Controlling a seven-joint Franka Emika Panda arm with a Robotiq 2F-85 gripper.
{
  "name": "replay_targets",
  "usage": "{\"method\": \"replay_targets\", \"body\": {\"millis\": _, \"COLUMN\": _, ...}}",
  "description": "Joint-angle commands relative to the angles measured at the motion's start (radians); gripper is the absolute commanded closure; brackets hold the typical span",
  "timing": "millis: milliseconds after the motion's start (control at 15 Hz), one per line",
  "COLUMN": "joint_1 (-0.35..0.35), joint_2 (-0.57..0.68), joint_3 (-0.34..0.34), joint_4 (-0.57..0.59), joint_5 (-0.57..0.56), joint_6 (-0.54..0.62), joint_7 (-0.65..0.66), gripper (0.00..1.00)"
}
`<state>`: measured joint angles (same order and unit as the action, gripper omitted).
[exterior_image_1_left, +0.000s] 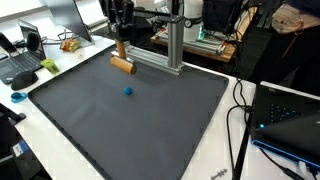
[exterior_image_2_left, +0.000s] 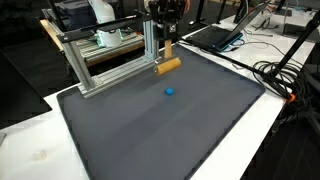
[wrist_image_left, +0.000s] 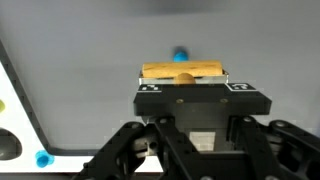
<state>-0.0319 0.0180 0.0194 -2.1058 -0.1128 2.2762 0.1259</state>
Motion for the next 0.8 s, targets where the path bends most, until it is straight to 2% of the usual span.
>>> {"method": "replay_targets", "body": {"millis": 0, "joint_1": 0.01, "joint_2": 0.004, "joint_3": -0.011, "joint_4": 0.005, "joint_5": 0.001, "joint_6": -0.002, "joint_7": -0.001, "gripper": 0.53}}
{"method": "replay_targets", "body": {"millis": 67, "joint_1": 0.01, "joint_2": 0.004, "joint_3": -0.011, "joint_4": 0.007, "joint_5": 0.001, "joint_6": -0.002, "joint_7": 0.0, "gripper": 0.53}}
{"method": "replay_targets", "body": {"millis": 133, "joint_1": 0.01, "joint_2": 0.016, "joint_3": -0.01, "joint_4": 0.008, "joint_5": 0.018, "joint_6": 0.025, "joint_7": -0.008, "gripper": 0.78}}
{"method": "replay_targets", "body": {"millis": 733, "joint_1": 0.012, "joint_2": 0.127, "joint_3": -0.018, "joint_4": -0.013, "joint_5": 0.05, "joint_6": 0.176, "joint_7": 0.024, "gripper": 0.78}}
